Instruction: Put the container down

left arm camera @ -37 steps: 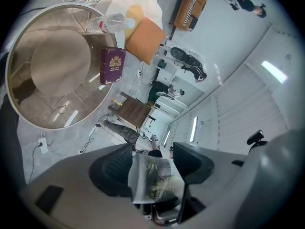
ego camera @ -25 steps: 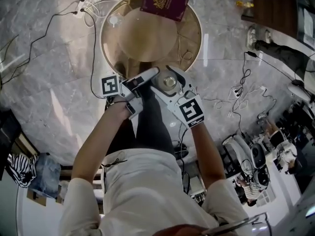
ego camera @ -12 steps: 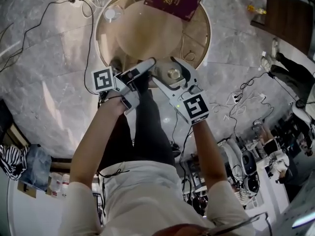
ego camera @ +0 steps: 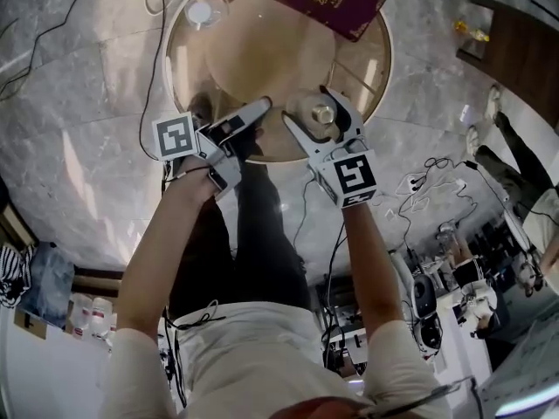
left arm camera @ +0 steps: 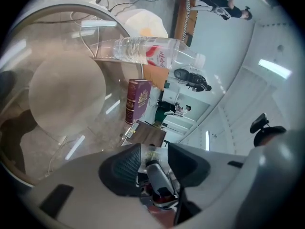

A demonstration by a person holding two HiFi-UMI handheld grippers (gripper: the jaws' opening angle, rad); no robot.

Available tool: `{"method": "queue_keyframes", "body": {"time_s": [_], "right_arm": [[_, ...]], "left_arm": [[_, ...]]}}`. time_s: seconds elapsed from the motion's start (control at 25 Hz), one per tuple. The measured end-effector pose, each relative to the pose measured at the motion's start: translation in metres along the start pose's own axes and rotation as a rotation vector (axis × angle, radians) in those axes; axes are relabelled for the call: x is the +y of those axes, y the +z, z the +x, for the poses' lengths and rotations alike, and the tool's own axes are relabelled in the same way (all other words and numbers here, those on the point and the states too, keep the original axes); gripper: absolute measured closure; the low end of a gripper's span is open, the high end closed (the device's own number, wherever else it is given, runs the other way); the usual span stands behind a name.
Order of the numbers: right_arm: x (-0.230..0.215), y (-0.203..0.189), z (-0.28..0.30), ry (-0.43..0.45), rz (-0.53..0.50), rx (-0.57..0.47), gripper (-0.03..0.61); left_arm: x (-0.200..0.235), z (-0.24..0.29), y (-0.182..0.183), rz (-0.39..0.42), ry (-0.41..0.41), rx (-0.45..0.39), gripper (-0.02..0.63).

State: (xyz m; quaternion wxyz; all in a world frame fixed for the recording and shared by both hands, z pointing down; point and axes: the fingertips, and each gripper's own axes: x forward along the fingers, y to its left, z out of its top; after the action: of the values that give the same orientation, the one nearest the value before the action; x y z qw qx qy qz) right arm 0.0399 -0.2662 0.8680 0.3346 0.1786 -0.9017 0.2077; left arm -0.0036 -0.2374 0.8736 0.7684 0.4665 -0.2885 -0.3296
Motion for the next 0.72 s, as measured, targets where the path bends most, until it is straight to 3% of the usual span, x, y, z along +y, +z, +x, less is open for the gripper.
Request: {"method": "queue_keyframes", "body": {"time_s": [0.6, 0.72], "right_arm": [[-0.044, -0.071, 0.072, -0.09, 0.011, 0.079, 0.242], [-0.053, -0.078, 0.084, -0.114, 0.015, 0.08, 0.242]], "left_arm": [[0.067, -0.004, -0.002, 0.085, 0.122, 0.096, 0.558], [0.072, 0.0, 0.001, 0.104, 0.116, 0.105, 0.578]]}}
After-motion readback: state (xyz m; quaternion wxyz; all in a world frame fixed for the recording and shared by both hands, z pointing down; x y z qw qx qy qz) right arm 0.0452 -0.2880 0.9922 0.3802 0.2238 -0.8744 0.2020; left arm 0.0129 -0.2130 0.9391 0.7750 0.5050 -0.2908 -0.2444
